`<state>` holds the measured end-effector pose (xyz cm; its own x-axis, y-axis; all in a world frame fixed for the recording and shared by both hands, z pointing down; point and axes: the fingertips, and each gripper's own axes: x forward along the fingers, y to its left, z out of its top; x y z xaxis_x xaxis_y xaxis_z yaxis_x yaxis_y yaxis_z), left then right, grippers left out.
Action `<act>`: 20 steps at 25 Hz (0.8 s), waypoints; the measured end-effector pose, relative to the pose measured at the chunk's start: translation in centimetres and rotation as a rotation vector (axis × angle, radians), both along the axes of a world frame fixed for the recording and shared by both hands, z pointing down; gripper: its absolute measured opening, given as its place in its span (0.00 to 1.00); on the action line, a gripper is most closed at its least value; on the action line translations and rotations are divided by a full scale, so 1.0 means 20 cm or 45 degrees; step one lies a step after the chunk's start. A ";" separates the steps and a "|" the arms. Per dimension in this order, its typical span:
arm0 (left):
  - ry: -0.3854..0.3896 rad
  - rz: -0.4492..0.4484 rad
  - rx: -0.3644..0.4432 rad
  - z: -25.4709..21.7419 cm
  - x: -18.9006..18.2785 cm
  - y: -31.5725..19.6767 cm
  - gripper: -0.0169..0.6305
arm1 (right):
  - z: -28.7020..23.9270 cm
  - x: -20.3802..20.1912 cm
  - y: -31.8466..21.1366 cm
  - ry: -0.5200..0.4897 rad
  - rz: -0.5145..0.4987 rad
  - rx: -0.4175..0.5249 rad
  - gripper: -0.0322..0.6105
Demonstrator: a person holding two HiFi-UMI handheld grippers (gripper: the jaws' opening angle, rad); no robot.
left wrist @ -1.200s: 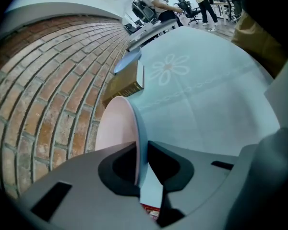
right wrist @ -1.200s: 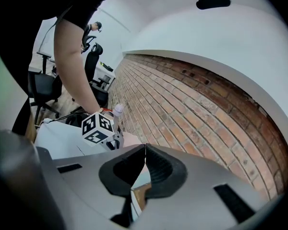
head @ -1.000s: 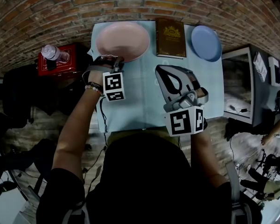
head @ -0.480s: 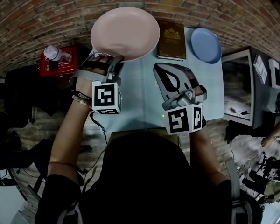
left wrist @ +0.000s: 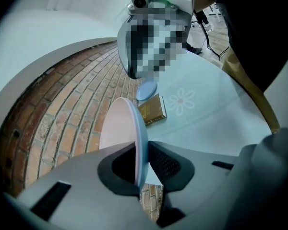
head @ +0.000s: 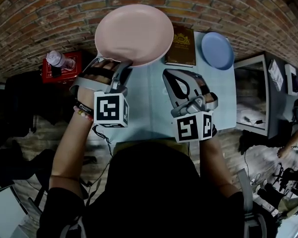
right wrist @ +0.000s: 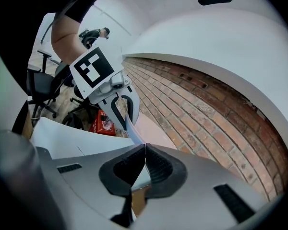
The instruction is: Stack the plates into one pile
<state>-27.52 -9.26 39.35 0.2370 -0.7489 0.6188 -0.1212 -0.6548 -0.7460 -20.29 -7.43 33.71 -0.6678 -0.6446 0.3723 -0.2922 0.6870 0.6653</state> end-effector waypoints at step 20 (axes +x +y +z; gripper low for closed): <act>0.003 -0.023 -0.034 0.00 1.03 -0.26 0.14 | -0.01 1.02 -0.29 -0.055 -0.002 -0.007 0.10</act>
